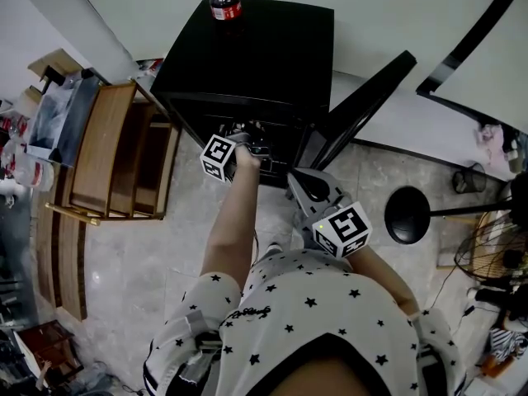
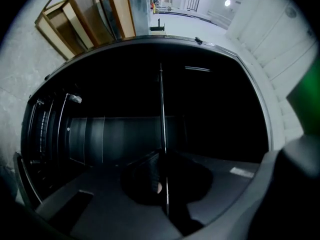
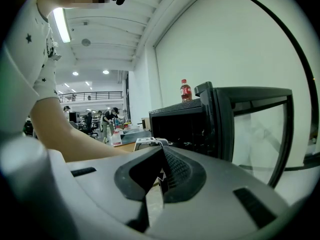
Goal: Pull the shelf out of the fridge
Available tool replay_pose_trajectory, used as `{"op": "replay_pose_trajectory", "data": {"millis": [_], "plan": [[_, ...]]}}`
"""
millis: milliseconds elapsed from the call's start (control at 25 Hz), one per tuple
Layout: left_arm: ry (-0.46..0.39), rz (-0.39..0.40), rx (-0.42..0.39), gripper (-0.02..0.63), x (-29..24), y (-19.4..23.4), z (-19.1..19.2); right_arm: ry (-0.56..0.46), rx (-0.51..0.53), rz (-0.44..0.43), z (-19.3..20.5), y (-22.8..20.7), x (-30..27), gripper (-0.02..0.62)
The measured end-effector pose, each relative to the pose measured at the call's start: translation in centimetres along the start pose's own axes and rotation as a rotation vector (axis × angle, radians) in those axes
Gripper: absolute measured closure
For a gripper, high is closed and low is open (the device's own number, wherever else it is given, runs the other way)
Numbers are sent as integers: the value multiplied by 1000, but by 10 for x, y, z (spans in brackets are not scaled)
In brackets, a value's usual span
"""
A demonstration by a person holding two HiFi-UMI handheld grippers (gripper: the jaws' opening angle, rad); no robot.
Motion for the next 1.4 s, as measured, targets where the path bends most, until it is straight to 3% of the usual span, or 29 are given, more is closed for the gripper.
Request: {"op": "replay_pose_trajectory", "data": {"millis": [1400], "plan": [[-32,-5,25,584,107,-4,1,-32,-2,6,10,64,42,601]]}}
Point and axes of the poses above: the fingertips, and each gripper's own axes: x backward along the fingers, y to its left, z out of its underside, the point moved 10 cm from there along x, backward along the fingers, and after that the axes turned 1 degree about -x, right-handed, at the moved point
